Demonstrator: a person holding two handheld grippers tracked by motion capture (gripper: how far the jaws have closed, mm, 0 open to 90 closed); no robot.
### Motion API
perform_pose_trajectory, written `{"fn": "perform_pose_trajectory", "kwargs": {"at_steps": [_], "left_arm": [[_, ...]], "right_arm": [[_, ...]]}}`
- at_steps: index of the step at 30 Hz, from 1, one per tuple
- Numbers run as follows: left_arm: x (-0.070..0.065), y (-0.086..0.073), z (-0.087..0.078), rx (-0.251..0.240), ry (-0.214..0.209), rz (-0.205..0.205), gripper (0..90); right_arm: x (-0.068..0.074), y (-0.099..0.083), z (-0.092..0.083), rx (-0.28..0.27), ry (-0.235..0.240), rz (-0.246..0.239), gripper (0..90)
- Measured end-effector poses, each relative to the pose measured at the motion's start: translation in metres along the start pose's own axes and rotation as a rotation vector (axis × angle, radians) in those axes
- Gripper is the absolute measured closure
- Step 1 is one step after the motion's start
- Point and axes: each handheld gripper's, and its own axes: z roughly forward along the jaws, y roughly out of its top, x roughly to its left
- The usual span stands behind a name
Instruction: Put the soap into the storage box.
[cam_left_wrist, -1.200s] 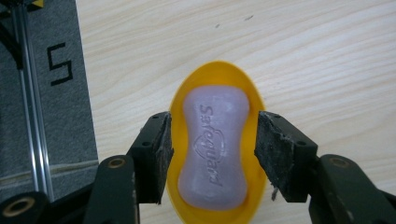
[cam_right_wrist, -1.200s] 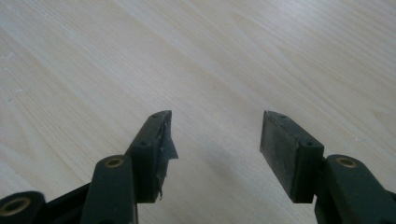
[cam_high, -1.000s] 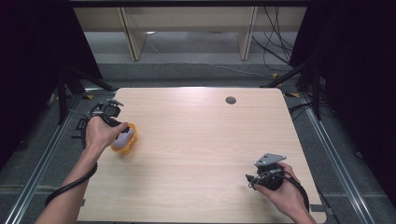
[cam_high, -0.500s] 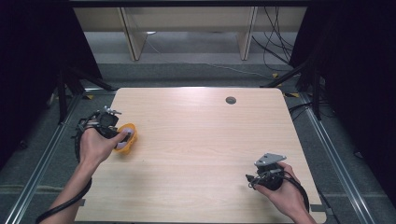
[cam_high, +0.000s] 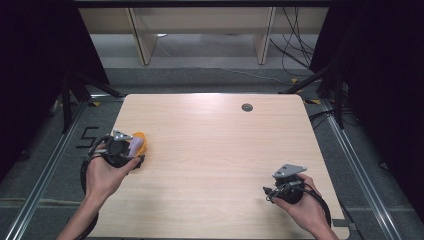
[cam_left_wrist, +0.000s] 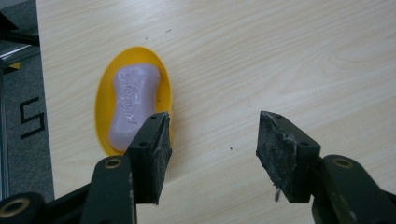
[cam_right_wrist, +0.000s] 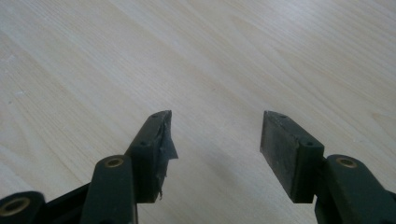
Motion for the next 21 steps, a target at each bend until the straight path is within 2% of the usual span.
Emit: {"fn": "perform_pose_trajectory", "kwargs": {"at_steps": [3,4,5,6,7,8,9,10,11,12,14,15,16,18,19,21], "left_arm": [[-0.006,-0.015,0.0,0.005,-0.011,0.017,43.7],[-0.006,-0.015,0.0,0.005,-0.011,0.017,43.7],[-0.009,-0.024,0.002,0.004,-0.012,0.021,43.6],[-0.01,-0.03,0.004,0.001,-0.013,0.015,43.7],[-0.01,-0.03,0.004,0.001,-0.013,0.015,43.7],[-0.013,-0.04,0.008,0.011,-0.014,0.017,43.7],[-0.013,-0.04,0.008,0.011,-0.014,0.017,43.7],[-0.015,-0.051,0.013,0.024,-0.016,0.032,43.6],[-0.015,-0.051,0.013,0.024,-0.016,0.032,43.6],[-0.017,-0.057,0.016,0.014,-0.019,0.02,43.6],[-0.019,-0.068,0.022,0.026,-0.032,0.024,43.5],[-0.02,-0.073,0.025,0.017,-0.035,0.018,43.5],[-0.023,-0.086,0.032,-0.027,-0.03,-0.005,43.6],[-0.024,-0.091,0.035,-0.024,-0.028,-0.001,44.3],[-0.028,-0.1,0.038,-0.018,-0.054,0.005,44.2],[-0.029,-0.102,0.038,-0.017,-0.062,-0.002,43.9]], "right_arm": [[0.0,0.0,-0.001,-0.001,0.001,0.007,44.0],[0.0,0.0,-0.001,-0.001,0.001,0.007,44.0],[0.0,0.0,-0.001,0.003,0.003,0.015,44.0],[0.0,0.0,0.0,-0.004,0.002,-0.001,44.0],[0.0,0.0,0.0,-0.004,0.002,-0.001,44.0],[0.0,0.0,0.0,0.001,0.01,0.0,44.0],[0.0,0.0,0.0,0.001,0.01,0.0,44.0],[0.0,0.0,0.0,-0.002,0.002,-0.005,44.0],[0.0,0.0,0.0,-0.002,0.002,-0.005,44.0],[0.0,0.0,0.0,-0.002,0.002,-0.005,44.0],[-0.001,0.0,0.0,-0.004,0.001,-0.005,44.0],[0.0,0.0,-0.001,-0.001,0.003,0.02,44.0],[0.0,0.0,-0.001,-0.002,0.003,0.021,44.0],[0.0,0.0,-0.001,-0.006,0.005,0.021,44.0],[0.0,0.0,-0.001,-0.008,0.006,0.017,44.0],[0.0,0.0,-0.001,-0.015,0.006,0.018,44.1]]}}
